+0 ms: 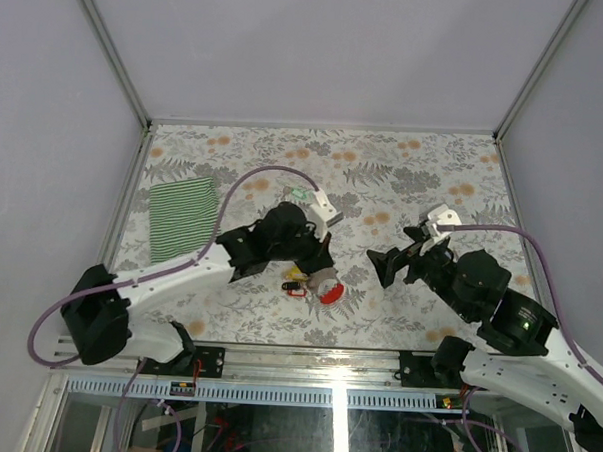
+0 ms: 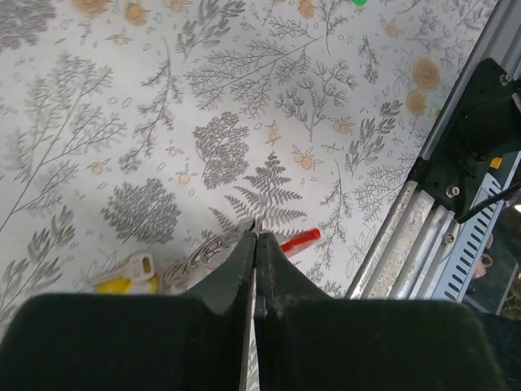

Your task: Put the keys on the keyring

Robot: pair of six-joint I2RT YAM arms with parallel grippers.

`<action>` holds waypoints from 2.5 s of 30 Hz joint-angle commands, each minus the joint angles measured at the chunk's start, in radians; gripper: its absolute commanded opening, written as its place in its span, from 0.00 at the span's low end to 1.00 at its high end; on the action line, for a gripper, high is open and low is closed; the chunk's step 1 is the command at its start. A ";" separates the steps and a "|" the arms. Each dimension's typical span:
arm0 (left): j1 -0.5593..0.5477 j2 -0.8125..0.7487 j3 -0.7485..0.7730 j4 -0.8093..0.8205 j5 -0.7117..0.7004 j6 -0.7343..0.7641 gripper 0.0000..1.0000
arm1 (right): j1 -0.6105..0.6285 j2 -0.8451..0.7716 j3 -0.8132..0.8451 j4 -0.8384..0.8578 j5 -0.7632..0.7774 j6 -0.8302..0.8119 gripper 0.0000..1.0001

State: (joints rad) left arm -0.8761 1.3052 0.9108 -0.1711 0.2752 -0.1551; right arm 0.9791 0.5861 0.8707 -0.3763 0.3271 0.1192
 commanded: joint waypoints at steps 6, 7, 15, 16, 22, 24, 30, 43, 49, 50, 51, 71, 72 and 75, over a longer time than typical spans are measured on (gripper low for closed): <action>-0.096 0.307 0.166 0.131 0.003 0.045 0.00 | 0.003 -0.098 -0.017 0.027 0.093 0.086 0.99; -0.104 0.348 0.184 0.138 0.002 0.044 0.00 | 0.003 -0.108 -0.020 0.022 0.098 0.096 0.99; -0.143 0.525 0.264 0.224 0.033 0.009 0.08 | 0.004 -0.167 -0.071 -0.009 0.169 0.166 0.99; -0.148 0.537 0.266 0.234 0.040 0.005 0.12 | 0.003 -0.169 -0.073 -0.015 0.178 0.173 0.99; -0.152 0.500 0.220 0.296 0.053 -0.025 0.31 | 0.003 -0.150 -0.074 -0.070 0.258 0.219 0.99; -0.151 0.448 0.183 0.303 0.030 -0.026 0.34 | 0.003 -0.134 -0.073 -0.100 0.292 0.237 0.99; -0.132 0.249 -0.003 0.334 -0.056 -0.069 0.36 | 0.002 -0.031 -0.054 -0.225 0.315 0.331 0.93; -0.097 -0.034 -0.367 0.459 -0.165 -0.229 0.39 | -0.240 0.357 -0.106 -0.146 -0.204 0.401 0.73; -0.075 -0.005 -0.366 0.539 -0.148 -0.234 0.40 | -0.393 0.438 -0.229 -0.001 -0.414 0.468 0.59; -0.073 0.012 -0.364 0.562 -0.139 -0.234 0.40 | -0.400 0.449 -0.250 0.027 -0.428 0.481 0.57; -0.069 0.039 -0.361 0.586 -0.132 -0.236 0.40 | -0.405 0.464 -0.266 0.053 -0.441 0.491 0.55; -0.084 0.283 -0.233 0.710 -0.188 -0.471 0.40 | -0.414 0.620 -0.376 0.223 -0.370 0.521 0.35; -0.092 0.285 -0.226 0.699 -0.211 -0.481 0.41 | -0.415 0.623 -0.382 0.231 -0.370 0.522 0.34; -0.117 0.300 -0.203 0.664 -0.265 -0.512 0.41 | -0.416 0.626 -0.401 0.239 -0.371 0.523 0.31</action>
State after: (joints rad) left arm -0.9619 1.5887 0.6586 0.4923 0.1173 -0.5999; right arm 0.5709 1.2041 0.4858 -0.1928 -0.0700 0.6292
